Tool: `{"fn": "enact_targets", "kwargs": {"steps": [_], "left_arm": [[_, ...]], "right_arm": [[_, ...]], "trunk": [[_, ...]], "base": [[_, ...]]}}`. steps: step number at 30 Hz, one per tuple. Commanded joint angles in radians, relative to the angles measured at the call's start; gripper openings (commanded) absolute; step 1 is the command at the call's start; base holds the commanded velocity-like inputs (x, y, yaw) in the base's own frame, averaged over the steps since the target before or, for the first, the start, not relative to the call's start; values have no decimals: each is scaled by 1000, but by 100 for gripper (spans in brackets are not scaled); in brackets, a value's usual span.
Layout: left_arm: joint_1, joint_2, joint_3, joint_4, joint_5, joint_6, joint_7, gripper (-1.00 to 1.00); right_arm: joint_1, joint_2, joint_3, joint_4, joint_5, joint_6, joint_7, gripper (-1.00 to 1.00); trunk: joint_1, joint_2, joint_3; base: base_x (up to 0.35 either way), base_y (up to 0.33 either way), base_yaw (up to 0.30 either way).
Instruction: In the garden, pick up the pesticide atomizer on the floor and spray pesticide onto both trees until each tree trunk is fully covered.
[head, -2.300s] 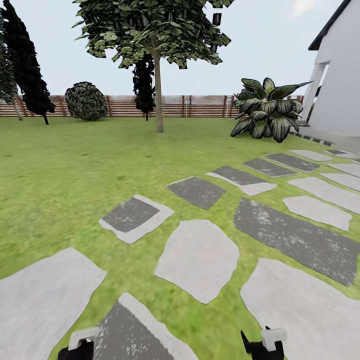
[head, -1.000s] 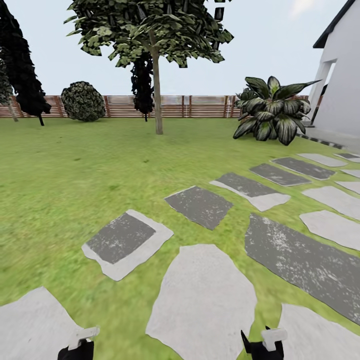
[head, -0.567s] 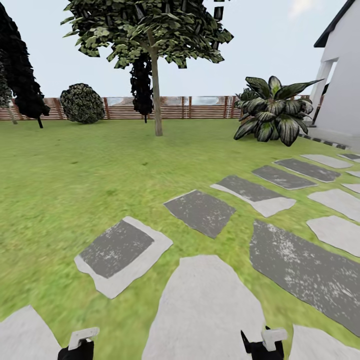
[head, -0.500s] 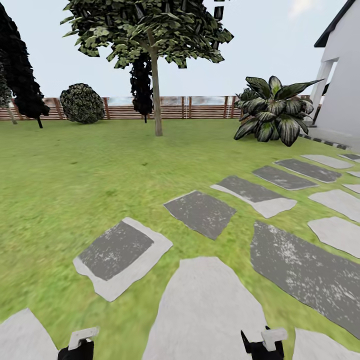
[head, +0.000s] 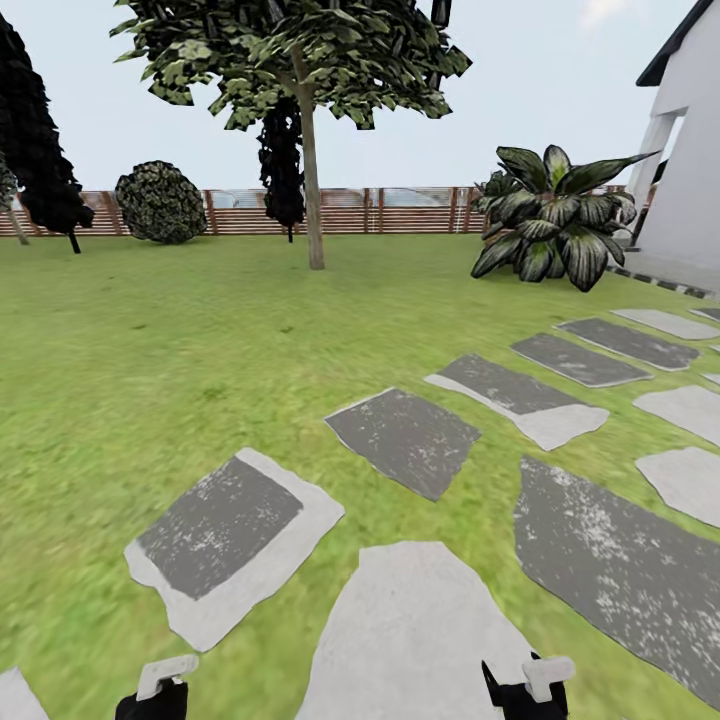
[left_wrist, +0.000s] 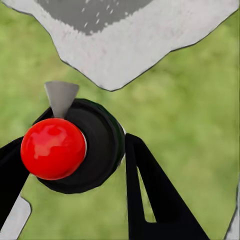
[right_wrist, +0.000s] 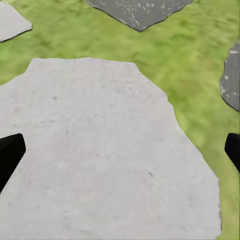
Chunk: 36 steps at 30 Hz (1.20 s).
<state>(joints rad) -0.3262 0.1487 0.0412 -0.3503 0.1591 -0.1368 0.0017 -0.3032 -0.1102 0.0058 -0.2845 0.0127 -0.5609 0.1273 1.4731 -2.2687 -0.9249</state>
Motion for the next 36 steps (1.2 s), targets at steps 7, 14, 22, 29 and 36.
{"fn": "enact_targets", "kwargs": {"steps": [7, 14, 22, 29, 36], "left_arm": [[-1, 0, -1, 1, 9, -3, 0, -100], [-1, 0, -1, 1, 9, -4, 0, -100], [-1, 0, -1, 1, 9, -4, 0, -100], [-1, 0, -1, 1, 9, -4, 0, -100], [-1, 0, -1, 1, 9, -4, 0, -100]], "right_arm": [[-1, 0, 0, 1, 1, -3, 2, 100], [-1, 0, 0, 1, 1, -4, 2, 100], [-1, 0, 0, 1, 1, -3, 2, 100], [-1, 0, 0, 1, 1, -3, 2, 100], [-1, 0, 0, 1, 1, -3, 2, 100]], "trunk": [[0, 0, -1], [0, 0, -1], [0, 0, -1], [0, 0, -1], [0, 0, -1]], "base": [[340, 0, 0], [340, 0, 0], [340, 0, 0], [340, 0, 0], [340, 0, 0]]}}
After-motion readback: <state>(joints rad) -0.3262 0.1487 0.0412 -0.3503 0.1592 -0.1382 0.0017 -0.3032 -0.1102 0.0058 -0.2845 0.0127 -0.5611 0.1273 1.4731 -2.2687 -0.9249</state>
